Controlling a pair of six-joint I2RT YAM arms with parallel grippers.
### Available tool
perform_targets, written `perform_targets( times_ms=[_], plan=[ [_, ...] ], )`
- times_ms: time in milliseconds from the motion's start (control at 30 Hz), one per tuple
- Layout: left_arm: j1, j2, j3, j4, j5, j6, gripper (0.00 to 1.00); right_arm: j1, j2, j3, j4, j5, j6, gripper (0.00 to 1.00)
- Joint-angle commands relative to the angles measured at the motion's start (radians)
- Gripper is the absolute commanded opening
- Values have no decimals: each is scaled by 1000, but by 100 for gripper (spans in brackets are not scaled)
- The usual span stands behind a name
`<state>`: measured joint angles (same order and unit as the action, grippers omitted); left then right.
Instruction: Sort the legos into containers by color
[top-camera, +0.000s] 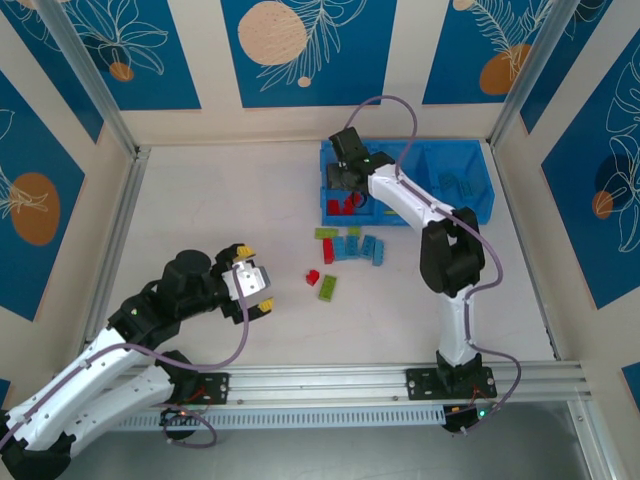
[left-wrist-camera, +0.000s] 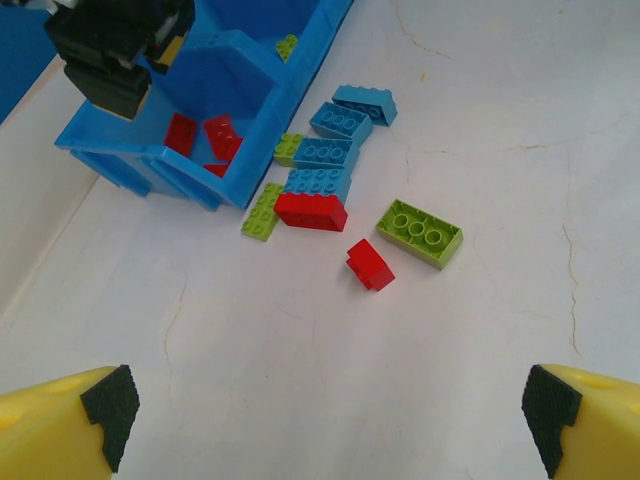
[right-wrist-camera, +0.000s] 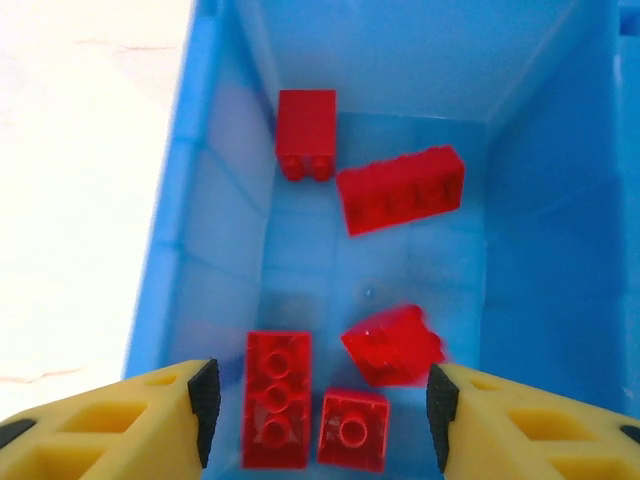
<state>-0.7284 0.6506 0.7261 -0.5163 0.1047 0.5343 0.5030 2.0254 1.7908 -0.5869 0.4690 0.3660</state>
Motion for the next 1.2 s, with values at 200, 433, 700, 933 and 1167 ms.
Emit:
perform_targets(
  times_ms=[200, 433, 700, 933, 1167],
  plan=[
    [11, 3, -5, 13, 64, 4, 100, 83, -690, -670, 104, 4, 232, 63],
    [12, 110, 58, 87, 39, -288, 99, 101, -1132, -973, -99, -15, 353, 67],
    [-59, 456, 330, 17, -51, -894, 81, 12, -1296, -999, -277, -162, 345, 77],
    [-74, 506, 339, 63, 3, -932, 81, -124, -1023, -978, -151, -376, 273, 77],
    [-162, 568, 337, 124, 147, -894, 84, -126, -696, -918, 37, -328, 203, 75]
  ],
)
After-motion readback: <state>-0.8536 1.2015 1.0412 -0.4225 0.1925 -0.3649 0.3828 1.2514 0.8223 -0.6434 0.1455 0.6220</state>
